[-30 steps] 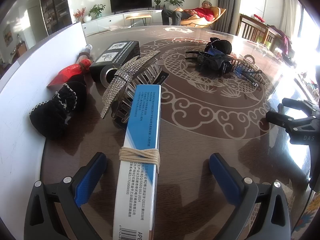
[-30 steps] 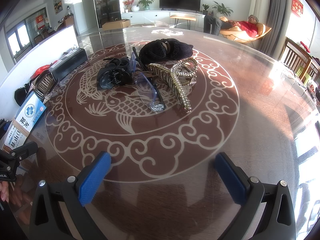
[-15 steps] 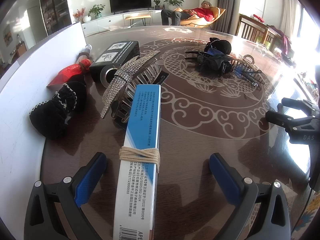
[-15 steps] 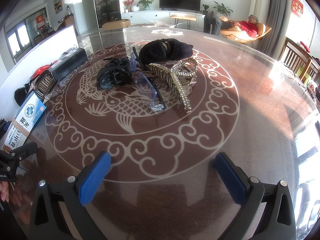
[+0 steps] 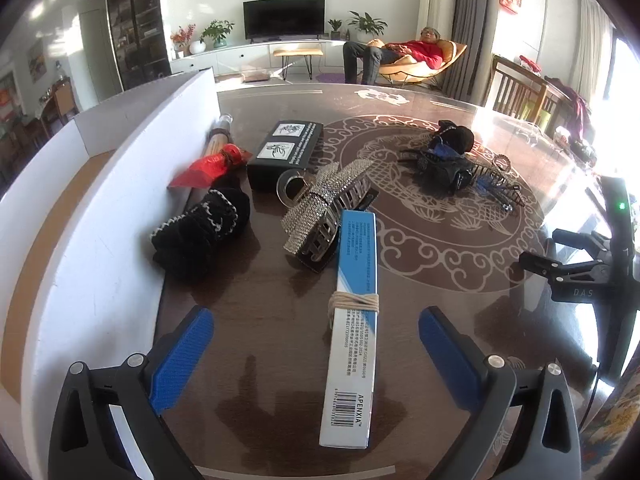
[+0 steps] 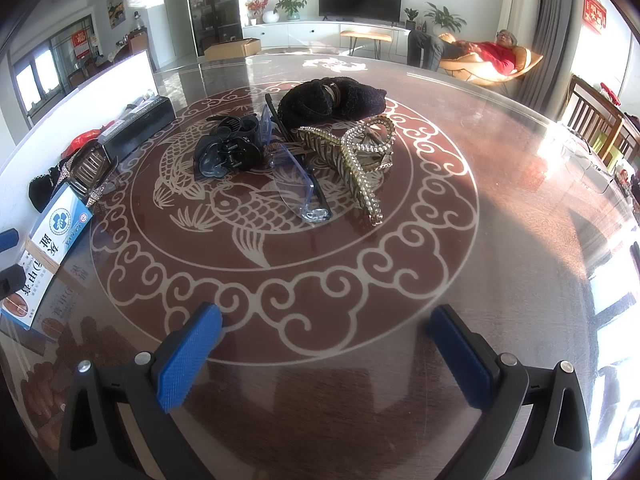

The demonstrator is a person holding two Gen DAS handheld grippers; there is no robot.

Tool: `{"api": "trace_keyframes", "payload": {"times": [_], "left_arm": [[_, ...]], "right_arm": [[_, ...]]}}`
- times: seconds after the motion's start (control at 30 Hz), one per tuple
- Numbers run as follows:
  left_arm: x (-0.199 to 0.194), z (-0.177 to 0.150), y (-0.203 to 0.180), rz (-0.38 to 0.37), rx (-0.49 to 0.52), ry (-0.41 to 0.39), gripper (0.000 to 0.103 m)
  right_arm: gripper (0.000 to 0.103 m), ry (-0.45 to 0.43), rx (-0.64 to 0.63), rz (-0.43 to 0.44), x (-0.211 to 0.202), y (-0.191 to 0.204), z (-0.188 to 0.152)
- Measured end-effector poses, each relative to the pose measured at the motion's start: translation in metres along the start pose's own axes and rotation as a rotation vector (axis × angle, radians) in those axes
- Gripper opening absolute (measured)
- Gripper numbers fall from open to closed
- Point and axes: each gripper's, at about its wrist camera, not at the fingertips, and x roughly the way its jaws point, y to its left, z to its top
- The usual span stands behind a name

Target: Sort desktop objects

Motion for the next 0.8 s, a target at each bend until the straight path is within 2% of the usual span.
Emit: {"api": "trace_keyframes", "payload": {"times": [0.1, 0.13, 0.23, 0.33, 0.37, 0.47, 0.6, 0.67, 0.73, 0.8], "left_arm": [[0.006, 0.009, 0.003, 0.114, 0.013, 0.043, 0.103], [0.007, 0.008, 0.004, 0.110, 0.013, 0.048, 0.103], [0.002, 0.004, -0.002, -0.016, 0.011, 0.020, 0.103], [0.019, -0.002, -0.015, 0.046, 0.042, 0.073, 0.103], [0.022, -0.005, -0.018, 0.024, 0.035, 0.076, 0.103], [0.016, -0.014, -0.038, -0.159, 0.019, 0.038, 0.103], [0.000, -0.020, -0.083, -0.250, 0.153, -0.023, 0.103], [-0.011, -0.020, -0.091, -0.308, 0.176, -0.062, 0.103], [-0.020, -0.017, -0.087, -0.327, 0.163, -0.088, 0.103], [-0.019, -0.014, -0.074, -0.288, 0.121, -0.085, 0.103]], "right_arm": [[0.103, 0.000, 0.000, 0.000, 0.000, 0.000, 0.000], [0.103, 0.000, 0.000, 0.000, 0.000, 0.000, 0.000], [0.103, 0.000, 0.000, 0.000, 0.000, 0.000, 0.000], [0.103, 0.000, 0.000, 0.000, 0.000, 0.000, 0.000], [0.103, 0.000, 0.000, 0.000, 0.000, 0.000, 0.000], [0.103, 0.000, 0.000, 0.000, 0.000, 0.000, 0.000], [0.103, 0.000, 0.000, 0.000, 0.000, 0.000, 0.000], [0.103, 0.000, 0.000, 0.000, 0.000, 0.000, 0.000], [0.103, 0.001, 0.000, 0.000, 0.000, 0.000, 0.000], [0.103, 0.000, 0.000, 0.000, 0.000, 0.000, 0.000]]}}
